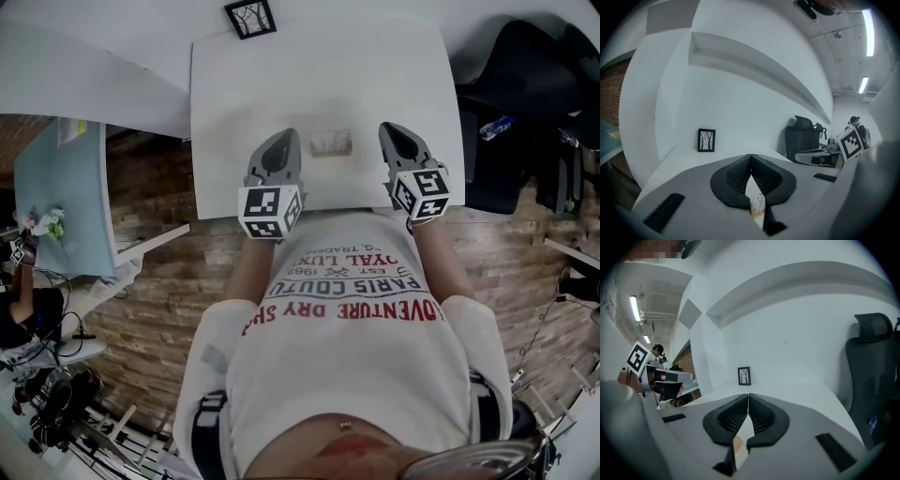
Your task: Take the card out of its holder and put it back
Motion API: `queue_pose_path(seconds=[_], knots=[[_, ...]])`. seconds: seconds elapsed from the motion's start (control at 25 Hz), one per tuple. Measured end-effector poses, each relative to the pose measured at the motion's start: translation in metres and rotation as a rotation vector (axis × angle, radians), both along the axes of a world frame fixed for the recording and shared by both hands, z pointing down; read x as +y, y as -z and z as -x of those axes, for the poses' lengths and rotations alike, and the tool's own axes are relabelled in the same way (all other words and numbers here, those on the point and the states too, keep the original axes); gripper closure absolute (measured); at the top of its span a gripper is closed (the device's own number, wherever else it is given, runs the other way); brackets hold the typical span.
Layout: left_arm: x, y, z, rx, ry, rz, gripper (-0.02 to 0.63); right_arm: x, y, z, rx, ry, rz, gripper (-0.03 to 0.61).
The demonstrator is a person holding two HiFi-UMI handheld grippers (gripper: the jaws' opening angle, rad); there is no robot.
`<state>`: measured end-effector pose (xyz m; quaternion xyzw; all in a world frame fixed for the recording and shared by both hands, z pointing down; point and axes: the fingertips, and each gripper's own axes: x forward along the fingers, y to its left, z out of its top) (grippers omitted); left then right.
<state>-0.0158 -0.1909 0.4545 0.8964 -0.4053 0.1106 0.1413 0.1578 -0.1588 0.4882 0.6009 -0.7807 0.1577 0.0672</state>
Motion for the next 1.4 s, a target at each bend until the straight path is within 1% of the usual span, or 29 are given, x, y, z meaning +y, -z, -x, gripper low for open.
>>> queue_pose_path(seconds=[0.16,0.32,0.48,0.72,0.96,1.4], knots=[[0.004,0.0,0.005,0.002,-0.024,-0.001,0.589,0.009,-0.004,-0.001,0.007,-0.088,0.022,0.552],[0.009,-0.004,0.011,0.001,-0.032,0.001,0.589,0.013,-0.007,0.002,0.016,-0.126,0.026,0.554],[0.011,-0.005,0.017,0.0,-0.027,-0.003,0.589,0.015,-0.005,0.006,0.012,-0.129,0.016,0.554],[0.007,-0.002,0.025,0.007,-0.007,-0.011,0.589,0.009,-0.003,0.011,0.031,-0.128,0.024,0.554],[0.007,-0.002,0.022,0.004,-0.007,-0.011,0.589,0.008,-0.006,0.007,0.037,-0.133,0.034,0.554],[-0.002,-0.006,0.024,-0.007,-0.015,-0.007,0.589,0.003,-0.016,0.012,0.049,-0.116,0.062,0.554]])
